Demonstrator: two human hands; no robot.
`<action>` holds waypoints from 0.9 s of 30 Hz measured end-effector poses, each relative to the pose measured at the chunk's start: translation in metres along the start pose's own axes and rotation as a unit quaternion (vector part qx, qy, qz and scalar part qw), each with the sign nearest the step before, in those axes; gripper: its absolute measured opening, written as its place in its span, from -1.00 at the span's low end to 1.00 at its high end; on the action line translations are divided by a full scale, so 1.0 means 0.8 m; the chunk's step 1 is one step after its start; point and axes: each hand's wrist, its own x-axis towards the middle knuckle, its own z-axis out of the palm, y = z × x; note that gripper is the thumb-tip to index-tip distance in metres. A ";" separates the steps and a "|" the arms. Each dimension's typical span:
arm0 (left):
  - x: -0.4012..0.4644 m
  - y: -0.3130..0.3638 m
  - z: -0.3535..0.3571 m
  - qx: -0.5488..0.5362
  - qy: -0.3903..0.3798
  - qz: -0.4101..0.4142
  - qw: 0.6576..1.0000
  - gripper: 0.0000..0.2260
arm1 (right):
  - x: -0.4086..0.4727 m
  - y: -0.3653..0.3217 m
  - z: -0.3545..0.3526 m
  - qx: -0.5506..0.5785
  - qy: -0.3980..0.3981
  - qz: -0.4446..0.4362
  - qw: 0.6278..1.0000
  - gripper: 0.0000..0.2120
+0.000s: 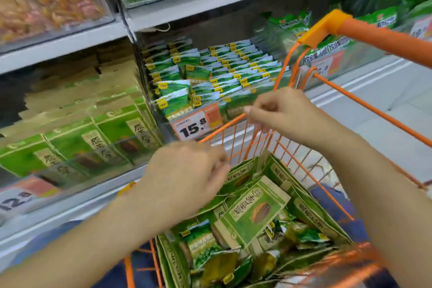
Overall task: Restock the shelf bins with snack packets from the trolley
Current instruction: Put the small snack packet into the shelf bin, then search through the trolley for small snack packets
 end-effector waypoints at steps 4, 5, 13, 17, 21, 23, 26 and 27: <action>-0.035 -0.014 0.048 0.080 -0.324 0.045 0.942 -0.64 | -0.014 0.006 0.022 -0.132 -0.311 0.095 0.936 -0.81; -0.041 -0.016 0.057 0.069 -0.363 0.056 0.928 -0.62 | -0.023 0.003 0.036 -0.172 -0.363 0.093 0.911 -0.85; -0.057 -0.027 0.089 -0.027 -0.291 0.003 0.956 -0.59 | -0.090 -0.027 0.158 -0.353 -0.601 -0.041 0.716 -0.60; -0.060 -0.031 0.098 -0.038 -0.255 -0.013 0.966 -0.62 | -0.088 -0.018 0.162 -0.344 -0.577 -0.064 0.738 -0.62; -0.056 -0.028 0.101 -0.067 -0.253 -0.019 0.965 -0.61 | -0.086 -0.010 0.156 -0.335 -0.605 -0.058 0.720 -0.50; -0.056 -0.031 0.104 -0.080 -0.228 -0.025 0.970 -0.63 | -0.087 -0.010 0.160 -0.317 -0.588 -0.066 0.741 -0.65; -0.058 -0.033 0.103 -0.089 -0.197 -0.035 0.976 -0.65 | -0.082 -0.013 0.154 -0.286 -0.515 -0.058 0.806 -0.82; -0.057 -0.033 0.102 -0.090 -0.191 -0.038 0.977 -0.65 | -0.079 -0.013 0.149 -0.282 -0.496 -0.055 0.819 -0.81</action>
